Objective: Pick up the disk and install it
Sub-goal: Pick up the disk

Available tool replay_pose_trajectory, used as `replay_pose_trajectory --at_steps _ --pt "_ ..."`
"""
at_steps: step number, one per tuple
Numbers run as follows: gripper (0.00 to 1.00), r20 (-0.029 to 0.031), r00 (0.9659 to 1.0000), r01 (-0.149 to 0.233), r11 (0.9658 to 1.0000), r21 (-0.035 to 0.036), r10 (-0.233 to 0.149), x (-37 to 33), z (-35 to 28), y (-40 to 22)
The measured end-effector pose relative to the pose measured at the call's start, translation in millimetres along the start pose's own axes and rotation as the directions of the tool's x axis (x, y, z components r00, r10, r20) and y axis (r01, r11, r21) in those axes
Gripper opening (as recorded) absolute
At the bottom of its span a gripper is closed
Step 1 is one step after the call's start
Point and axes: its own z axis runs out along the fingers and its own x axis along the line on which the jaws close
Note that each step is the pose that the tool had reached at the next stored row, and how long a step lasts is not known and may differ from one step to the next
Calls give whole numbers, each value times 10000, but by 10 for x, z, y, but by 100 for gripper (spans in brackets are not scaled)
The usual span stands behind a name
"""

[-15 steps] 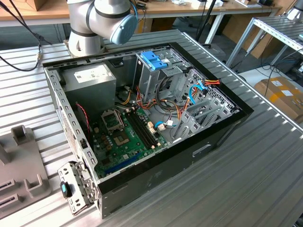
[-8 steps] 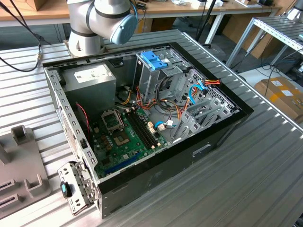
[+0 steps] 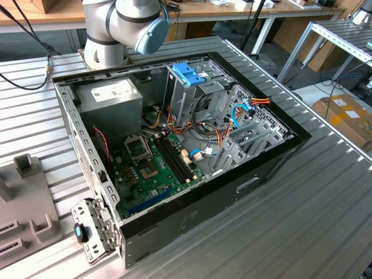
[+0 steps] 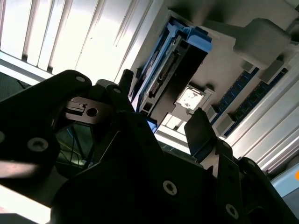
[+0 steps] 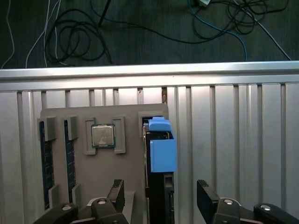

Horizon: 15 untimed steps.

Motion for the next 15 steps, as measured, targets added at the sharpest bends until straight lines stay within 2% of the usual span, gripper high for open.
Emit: replay_pose_trajectory --at_steps 7,15 --pt "72 0 10000 0 10000 1 0 -2 134 4" --pt "72 -2 10000 0 10000 -4 0 -2 158 5"
